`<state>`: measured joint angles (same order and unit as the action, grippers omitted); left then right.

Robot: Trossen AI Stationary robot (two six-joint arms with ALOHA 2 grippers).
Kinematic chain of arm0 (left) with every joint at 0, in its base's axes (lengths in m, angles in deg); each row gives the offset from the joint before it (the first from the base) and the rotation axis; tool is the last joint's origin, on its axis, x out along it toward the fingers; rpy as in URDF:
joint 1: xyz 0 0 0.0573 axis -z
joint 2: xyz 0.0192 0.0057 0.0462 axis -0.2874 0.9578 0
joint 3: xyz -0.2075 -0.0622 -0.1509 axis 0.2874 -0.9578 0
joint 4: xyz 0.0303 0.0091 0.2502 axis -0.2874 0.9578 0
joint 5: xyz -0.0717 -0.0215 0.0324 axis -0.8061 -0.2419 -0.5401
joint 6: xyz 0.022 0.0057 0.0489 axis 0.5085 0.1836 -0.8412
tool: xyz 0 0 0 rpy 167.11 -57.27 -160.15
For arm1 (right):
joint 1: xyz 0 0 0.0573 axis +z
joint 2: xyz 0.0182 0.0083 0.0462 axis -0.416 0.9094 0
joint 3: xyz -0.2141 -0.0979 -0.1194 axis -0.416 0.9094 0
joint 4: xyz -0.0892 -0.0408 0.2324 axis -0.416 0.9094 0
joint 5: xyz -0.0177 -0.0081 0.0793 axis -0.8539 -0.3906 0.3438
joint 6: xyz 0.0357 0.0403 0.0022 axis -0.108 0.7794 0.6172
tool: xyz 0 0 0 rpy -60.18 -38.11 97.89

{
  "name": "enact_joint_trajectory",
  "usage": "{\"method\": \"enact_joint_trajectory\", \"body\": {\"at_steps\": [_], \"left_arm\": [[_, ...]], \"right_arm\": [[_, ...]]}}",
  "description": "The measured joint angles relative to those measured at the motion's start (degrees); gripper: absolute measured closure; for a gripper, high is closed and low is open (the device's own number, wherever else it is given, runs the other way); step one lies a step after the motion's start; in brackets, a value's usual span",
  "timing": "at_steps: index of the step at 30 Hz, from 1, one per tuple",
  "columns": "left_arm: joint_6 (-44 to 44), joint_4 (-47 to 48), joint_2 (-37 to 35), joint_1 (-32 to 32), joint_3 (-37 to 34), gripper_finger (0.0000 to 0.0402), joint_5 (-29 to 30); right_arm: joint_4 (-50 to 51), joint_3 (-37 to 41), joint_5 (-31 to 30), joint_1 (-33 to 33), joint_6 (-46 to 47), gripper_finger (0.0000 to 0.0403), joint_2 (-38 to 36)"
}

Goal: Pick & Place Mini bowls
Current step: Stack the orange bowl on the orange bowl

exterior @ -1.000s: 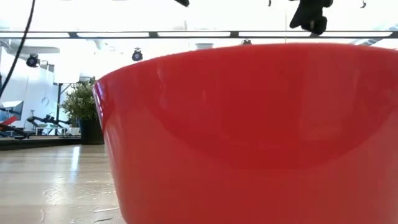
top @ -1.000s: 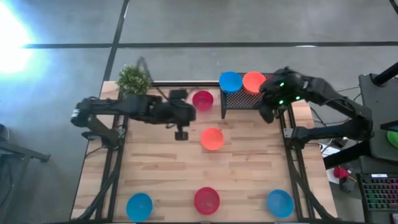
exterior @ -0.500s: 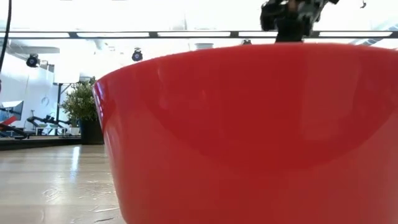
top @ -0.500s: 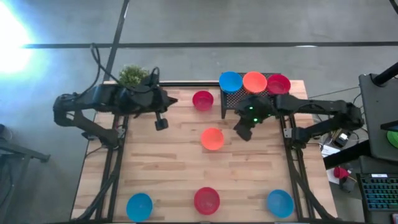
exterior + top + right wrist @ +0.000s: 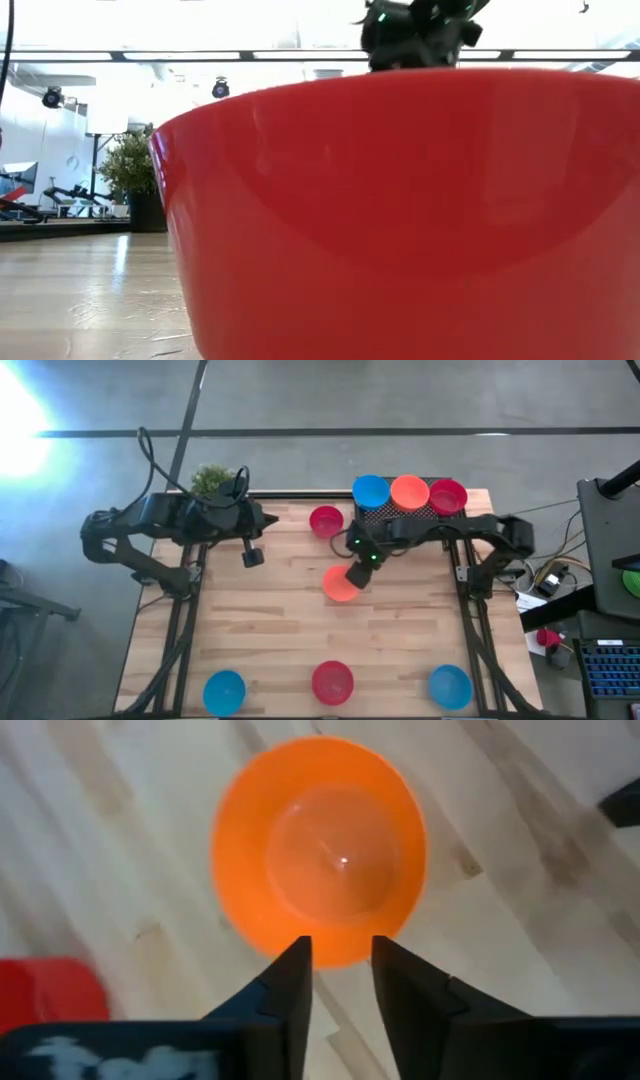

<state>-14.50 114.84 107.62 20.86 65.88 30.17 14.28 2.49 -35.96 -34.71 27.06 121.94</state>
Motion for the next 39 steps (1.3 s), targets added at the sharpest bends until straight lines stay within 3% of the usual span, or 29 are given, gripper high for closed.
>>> {"method": "enact_joint_trajectory", "body": {"at_steps": [11, 18, 29, 39], "left_arm": [[0.0, 1.4, 0.0, 0.0, 0.0, 0.0401, 0.0], [0.0, 1.7, 0.0, 0.0, 0.0, 0.0401, -0.1], [0.0, 1.7, 0.0, 0.0, 0.0, 0.0401, -0.1], [0.2, 1.8, 0.0, 0.0, 0.0, 0.0401, -0.1]], "right_arm": [[8.3, -8.9, 0.4, 0.0, -2.7, 0.0259, 12.3], [11.9, -13.4, -3.7, 0.0, -5.7, 0.0266, 12.3], [12.6, -12.7, -9.1, 0.1, -7.0, 0.0269, 13.4], [10.2, -11.7, -9.6, 0.1, -5.8, 0.0274, 13.3]]}}
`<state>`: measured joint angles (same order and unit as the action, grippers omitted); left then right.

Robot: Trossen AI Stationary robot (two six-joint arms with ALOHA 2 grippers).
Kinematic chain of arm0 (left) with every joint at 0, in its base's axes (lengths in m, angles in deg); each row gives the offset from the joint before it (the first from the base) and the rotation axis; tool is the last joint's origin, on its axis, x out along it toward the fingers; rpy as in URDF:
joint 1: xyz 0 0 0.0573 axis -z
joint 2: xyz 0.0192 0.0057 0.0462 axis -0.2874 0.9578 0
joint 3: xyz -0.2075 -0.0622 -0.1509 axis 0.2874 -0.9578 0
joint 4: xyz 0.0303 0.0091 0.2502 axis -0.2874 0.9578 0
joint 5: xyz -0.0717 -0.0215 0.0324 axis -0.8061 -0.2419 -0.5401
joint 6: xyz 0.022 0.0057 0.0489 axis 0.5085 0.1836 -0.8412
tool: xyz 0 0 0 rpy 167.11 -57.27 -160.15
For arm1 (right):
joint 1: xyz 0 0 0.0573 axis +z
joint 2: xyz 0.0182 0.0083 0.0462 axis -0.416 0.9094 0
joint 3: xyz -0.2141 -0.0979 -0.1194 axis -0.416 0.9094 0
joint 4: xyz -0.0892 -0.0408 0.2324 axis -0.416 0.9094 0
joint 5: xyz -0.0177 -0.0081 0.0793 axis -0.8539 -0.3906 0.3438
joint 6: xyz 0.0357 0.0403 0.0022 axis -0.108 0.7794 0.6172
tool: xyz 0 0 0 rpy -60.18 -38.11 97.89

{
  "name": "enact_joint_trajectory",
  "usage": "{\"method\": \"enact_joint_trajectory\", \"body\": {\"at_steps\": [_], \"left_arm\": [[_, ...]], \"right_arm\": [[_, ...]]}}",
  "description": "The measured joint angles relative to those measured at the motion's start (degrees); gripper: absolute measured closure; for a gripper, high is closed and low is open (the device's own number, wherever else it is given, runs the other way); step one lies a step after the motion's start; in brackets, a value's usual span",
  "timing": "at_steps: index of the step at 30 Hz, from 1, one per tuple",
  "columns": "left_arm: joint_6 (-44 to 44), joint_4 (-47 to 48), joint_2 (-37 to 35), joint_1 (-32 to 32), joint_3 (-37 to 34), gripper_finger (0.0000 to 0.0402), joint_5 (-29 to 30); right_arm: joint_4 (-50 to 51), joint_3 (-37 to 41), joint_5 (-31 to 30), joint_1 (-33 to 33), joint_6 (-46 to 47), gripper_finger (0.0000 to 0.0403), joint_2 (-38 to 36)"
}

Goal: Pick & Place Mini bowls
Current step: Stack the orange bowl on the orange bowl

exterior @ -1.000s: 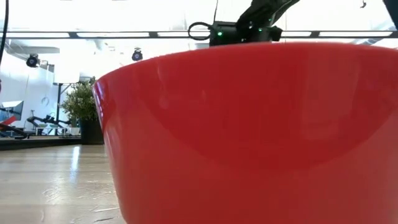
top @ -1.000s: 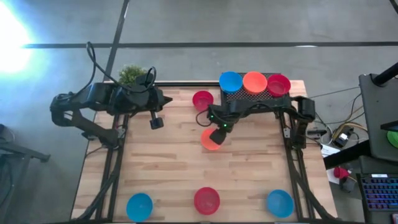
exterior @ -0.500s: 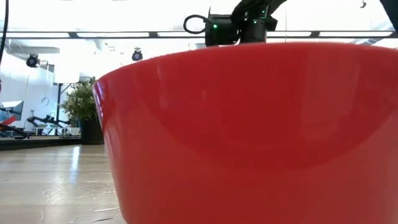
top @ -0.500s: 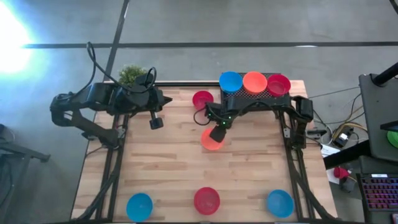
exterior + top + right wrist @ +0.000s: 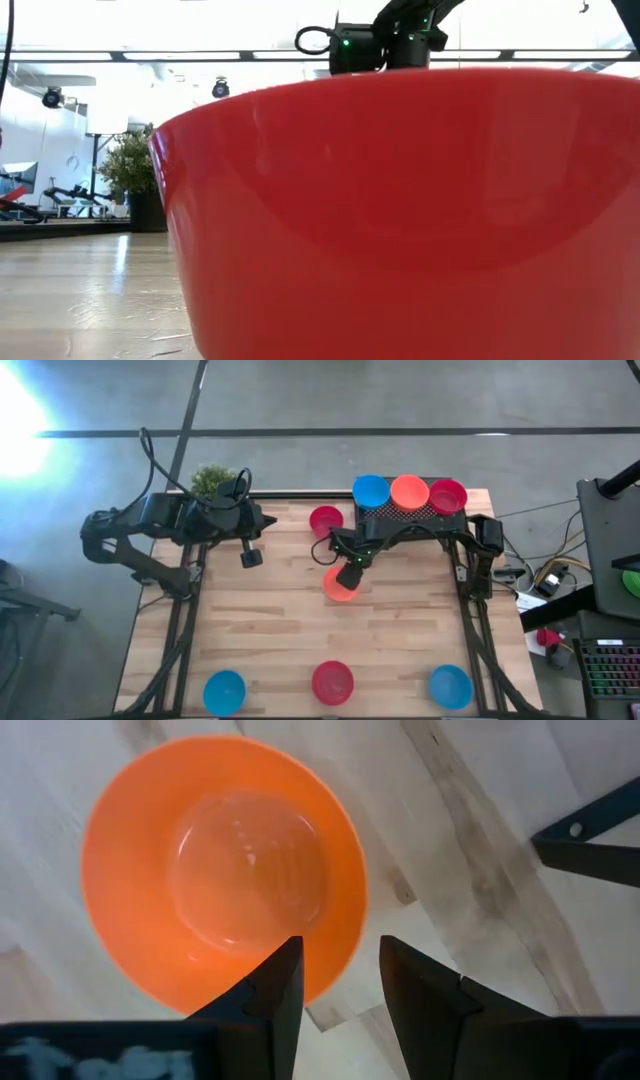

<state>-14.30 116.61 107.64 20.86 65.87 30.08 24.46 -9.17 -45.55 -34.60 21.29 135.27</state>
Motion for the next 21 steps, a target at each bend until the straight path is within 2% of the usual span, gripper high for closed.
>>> {"method": "enact_joint_trajectory", "body": {"at_steps": [5, 10, 21], "left_arm": [[-0.1, 0.1, 0.0, 0.0, 0.0, 0.0401, 0.0], [-0.2, 0.1, 0.0, 0.0, 0.0, 0.0402, 0.0], [-0.2, 0.1, 0.0, 0.0, 0.0, 0.0402, 0.0]], "right_arm": [[-0.6, 0.9, -0.2, 0.0, 0.1, 0.0274, 0.0], [-1.2, 2.4, -3.3, 0.2, 1.1, 0.0279, 0.0], [-3.6, 2.8, -2.8, 1.2, 7.1, 0.0282, 0.5]]}}
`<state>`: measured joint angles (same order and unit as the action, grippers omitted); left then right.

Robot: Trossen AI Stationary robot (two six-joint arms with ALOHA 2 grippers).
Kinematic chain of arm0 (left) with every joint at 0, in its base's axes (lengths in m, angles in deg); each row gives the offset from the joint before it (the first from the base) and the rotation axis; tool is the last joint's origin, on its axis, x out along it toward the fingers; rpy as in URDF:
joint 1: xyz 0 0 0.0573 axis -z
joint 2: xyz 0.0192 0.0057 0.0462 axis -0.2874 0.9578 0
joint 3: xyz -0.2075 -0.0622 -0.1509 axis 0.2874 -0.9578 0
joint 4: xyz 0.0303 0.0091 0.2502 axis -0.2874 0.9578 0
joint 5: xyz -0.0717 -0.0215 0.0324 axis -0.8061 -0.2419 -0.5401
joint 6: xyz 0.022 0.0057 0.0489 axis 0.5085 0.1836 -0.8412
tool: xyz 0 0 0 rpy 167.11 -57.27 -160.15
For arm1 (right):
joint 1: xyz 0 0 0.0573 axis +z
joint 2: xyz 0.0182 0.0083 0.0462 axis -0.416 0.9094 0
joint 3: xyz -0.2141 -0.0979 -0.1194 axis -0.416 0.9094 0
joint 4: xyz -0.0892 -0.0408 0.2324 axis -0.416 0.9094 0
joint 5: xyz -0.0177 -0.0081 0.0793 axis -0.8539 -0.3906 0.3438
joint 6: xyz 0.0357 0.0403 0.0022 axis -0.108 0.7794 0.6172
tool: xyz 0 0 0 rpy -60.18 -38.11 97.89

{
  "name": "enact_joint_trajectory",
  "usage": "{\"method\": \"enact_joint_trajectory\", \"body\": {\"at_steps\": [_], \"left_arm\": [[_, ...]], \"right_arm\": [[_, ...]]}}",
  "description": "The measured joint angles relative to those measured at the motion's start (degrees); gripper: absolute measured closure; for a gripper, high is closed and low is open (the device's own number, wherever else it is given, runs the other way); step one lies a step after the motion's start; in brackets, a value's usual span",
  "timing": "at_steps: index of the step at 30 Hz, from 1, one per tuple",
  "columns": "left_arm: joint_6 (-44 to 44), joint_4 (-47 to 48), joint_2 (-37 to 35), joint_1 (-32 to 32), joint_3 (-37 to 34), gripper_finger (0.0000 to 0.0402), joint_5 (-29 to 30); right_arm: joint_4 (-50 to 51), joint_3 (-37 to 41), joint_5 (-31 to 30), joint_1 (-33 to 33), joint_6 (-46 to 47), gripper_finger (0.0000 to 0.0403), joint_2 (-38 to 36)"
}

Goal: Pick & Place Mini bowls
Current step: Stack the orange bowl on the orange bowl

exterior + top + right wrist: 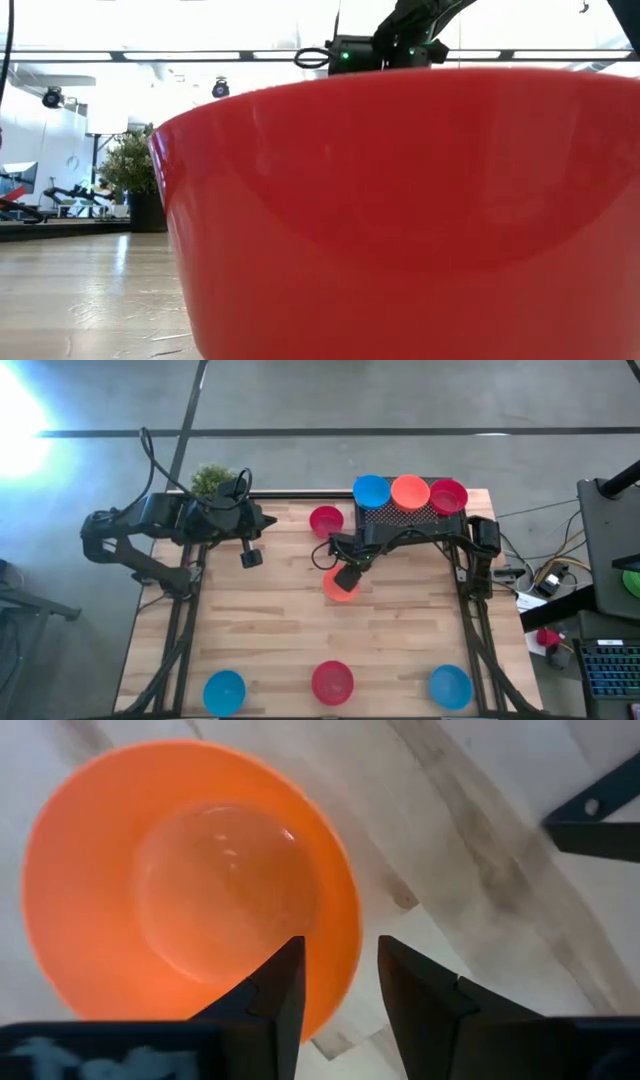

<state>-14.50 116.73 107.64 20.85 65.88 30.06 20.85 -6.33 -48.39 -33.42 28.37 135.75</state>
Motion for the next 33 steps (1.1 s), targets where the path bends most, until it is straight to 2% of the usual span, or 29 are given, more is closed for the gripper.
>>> {"method": "enact_joint_trajectory", "body": {"at_steps": [8, 20, 24, 29, 33], "left_arm": [[0.0, 0.0, 0.0, 0.0, 0.0, 0.0402, 0.0], [0.0, 0.0, 0.0, 0.0, 0.0, 0.0401, -0.1], [0.0, 0.0, 0.0, 0.0, 0.0, 0.0402, -0.1], [-0.2, 0.0, 0.0, 0.0, 0.0, 0.0401, 0.0], [-0.4, 0.0, 0.0, 0.0, 0.0, 0.0402, 0.0]], "right_arm": [[0.5, 0.6, -0.3, 0.0, 3.4, 0.0288, 1.7], [0.3, 0.7, 2.1, 0.0, 2.8, 0.0288, 2.8], [0.1, 1.3, 3.3, 0.0, 2.4, 0.0314, 2.8], [-0.1, 1.8, 4.6, 0.1, 0.8, 0.0383, 2.8], [0.4, 1.6, 4.7, 0.1, 0.3, 0.0392, 2.5]]}}
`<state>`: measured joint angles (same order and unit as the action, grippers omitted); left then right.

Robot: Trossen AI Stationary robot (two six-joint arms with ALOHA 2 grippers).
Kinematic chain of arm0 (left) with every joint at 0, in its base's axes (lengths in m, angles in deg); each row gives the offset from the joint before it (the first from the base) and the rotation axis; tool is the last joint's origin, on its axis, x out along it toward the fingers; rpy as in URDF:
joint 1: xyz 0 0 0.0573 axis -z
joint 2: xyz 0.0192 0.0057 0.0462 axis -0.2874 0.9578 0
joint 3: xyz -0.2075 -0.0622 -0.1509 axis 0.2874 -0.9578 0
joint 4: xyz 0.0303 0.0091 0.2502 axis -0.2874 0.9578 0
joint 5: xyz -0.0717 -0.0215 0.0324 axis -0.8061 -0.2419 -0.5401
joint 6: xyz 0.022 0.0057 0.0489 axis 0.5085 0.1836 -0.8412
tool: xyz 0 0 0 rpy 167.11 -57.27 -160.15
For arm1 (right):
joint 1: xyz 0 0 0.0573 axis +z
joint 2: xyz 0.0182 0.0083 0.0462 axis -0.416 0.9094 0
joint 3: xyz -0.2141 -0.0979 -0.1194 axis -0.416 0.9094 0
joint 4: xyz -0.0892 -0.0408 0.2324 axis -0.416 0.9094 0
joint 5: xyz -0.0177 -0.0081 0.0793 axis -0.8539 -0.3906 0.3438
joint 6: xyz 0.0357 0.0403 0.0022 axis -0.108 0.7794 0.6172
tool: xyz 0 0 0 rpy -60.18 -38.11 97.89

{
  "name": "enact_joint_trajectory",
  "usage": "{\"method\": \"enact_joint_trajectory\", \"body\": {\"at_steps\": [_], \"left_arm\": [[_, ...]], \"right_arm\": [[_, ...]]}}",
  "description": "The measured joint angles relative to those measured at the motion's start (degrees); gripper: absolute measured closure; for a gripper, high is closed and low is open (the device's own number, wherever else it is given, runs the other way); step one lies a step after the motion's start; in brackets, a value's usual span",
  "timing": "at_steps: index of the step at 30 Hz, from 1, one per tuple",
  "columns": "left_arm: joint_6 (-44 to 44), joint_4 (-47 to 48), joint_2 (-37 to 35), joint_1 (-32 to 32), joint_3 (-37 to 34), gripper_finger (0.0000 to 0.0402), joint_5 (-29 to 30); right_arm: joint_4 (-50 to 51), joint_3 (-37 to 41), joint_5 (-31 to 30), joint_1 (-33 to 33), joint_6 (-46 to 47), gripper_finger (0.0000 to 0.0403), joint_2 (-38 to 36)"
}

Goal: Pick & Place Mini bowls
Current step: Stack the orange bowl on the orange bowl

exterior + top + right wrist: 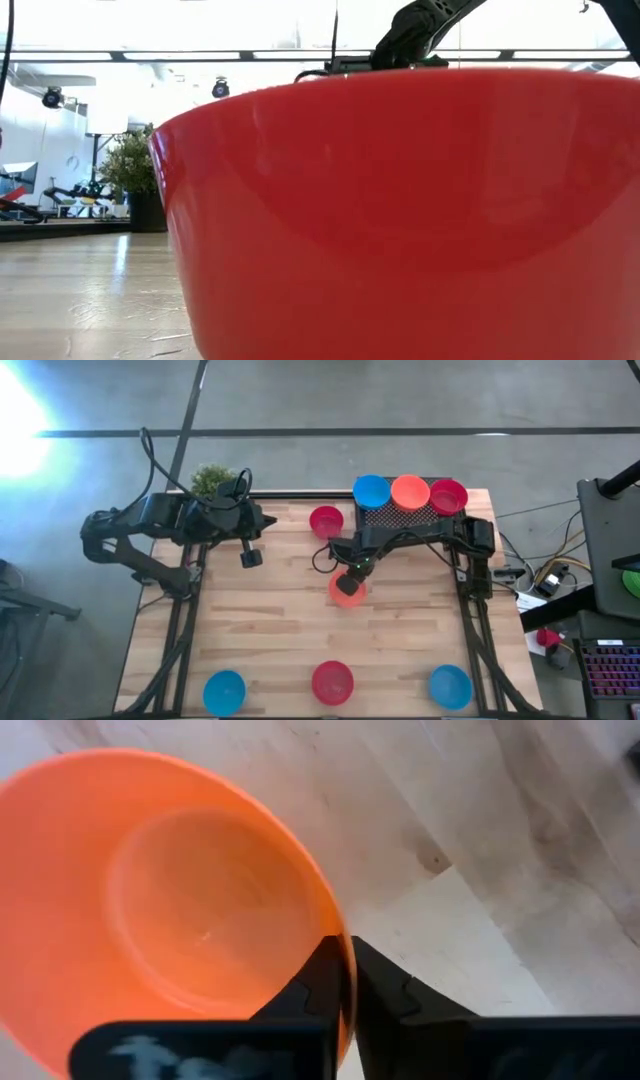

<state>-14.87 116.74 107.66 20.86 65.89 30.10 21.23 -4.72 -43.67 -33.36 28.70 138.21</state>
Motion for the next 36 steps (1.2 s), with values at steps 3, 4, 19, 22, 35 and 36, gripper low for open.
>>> {"method": "enact_joint_trajectory", "body": {"at_steps": [3, 4, 19, 22, 35, 36], "left_arm": [[-0.4, 0.0, 0.0, 0.0, 0.0, 0.0402, 0.0], [-0.8, 0.0, 0.0, 0.0, 0.0, 0.0402, 0.0], [-2.2, 0.0, 0.0, 0.0, 0.0, 0.0402, 0.0], [-2.2, 0.0, 0.0, 0.0, 0.0, 0.0402, 0.0], [-2.3, 0.0, 0.0, 0.0, 0.0, 0.0402, 0.0], [-2.3, 0.0, 0.0, 0.0, 0.0, 0.0402, 0.0]], "right_arm": [[0.4, -0.4, 0.7, 0.0, -0.1, 0.0394, -1.6], [0.6, -0.4, 1.0, 0.0, -0.2, 0.0394, -2.4], [9.3, -2.2, -0.7, -0.5, 4.4, 0.0395, -24.7], [11.1, -2.2, -4.3, -2.5, 6.4, 0.0395, -29.8], [14.4, -2.2, -3.7, -25.7, 1.6, 0.0395, -41.8], [14.7, -2.6, -2.5, -27.9, 0.4, 0.0395, -41.8]]}}
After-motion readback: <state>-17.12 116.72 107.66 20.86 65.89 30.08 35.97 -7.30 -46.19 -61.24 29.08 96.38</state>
